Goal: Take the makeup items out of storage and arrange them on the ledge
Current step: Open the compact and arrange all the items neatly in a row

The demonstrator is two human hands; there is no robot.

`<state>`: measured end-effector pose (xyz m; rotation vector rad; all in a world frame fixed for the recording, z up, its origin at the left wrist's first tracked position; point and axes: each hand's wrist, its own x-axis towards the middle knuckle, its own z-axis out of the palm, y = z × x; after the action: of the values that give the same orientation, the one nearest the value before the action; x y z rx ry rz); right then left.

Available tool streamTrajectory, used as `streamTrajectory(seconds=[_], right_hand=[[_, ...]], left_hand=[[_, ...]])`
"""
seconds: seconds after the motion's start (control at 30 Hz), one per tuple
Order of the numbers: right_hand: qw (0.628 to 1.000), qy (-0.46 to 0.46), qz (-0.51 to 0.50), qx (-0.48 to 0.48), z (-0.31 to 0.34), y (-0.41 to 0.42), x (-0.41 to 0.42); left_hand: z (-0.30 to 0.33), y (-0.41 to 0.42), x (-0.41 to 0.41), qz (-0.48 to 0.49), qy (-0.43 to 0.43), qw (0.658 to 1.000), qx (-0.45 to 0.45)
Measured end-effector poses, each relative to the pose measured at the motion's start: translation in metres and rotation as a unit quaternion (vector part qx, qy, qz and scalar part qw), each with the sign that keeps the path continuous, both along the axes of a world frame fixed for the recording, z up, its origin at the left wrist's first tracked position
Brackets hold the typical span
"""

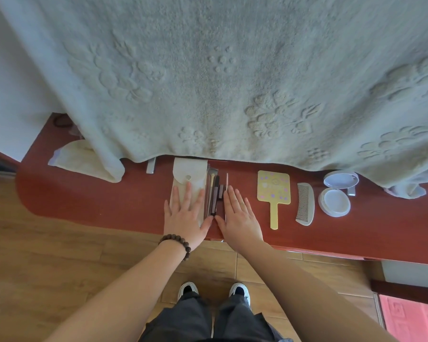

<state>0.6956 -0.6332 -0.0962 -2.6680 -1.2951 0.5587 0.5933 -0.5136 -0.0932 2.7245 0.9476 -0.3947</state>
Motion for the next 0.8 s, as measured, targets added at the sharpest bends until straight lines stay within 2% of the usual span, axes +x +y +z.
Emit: streamTrajectory(seconds=[0.1, 0.17, 0.27, 0.33, 0.47, 0.8], right_hand=[[1.000, -0.010, -0.007, -0.003, 0.001, -0.001, 0.001], [1.000, -0.013, -0.012, -0.003, 0.002, -0.003, 0.003], [1.000, -0.004, -0.002, 0.009, 0.005, -0.004, 0.003], [1.000, 0.008, 0.011, 0.020, 0.005, -0.002, 0.002], [1.000, 0.016, 0.016, 0.018, 0.003, -0.002, 0.003], [1.000, 0.008, -0.002, 0.012, 0.003, -0.018, 0.008]], left_hand=[[0.003, -0.003, 0.002, 0.003, -0.005, 1.000, 0.017], [0.006, -0.006, 0.002, -0.005, -0.046, 0.998, 0.044], [0.008, -0.015, 0.004, -0.072, -0.083, 0.993, 0.045], [0.008, -0.022, 0.006, -0.109, -0.061, 0.992, 0.028], [0.008, -0.029, 0.012, -0.122, -0.011, 0.992, 0.018], [0.006, -0.042, 0.031, -0.149, -0.015, 0.989, -0.015]])
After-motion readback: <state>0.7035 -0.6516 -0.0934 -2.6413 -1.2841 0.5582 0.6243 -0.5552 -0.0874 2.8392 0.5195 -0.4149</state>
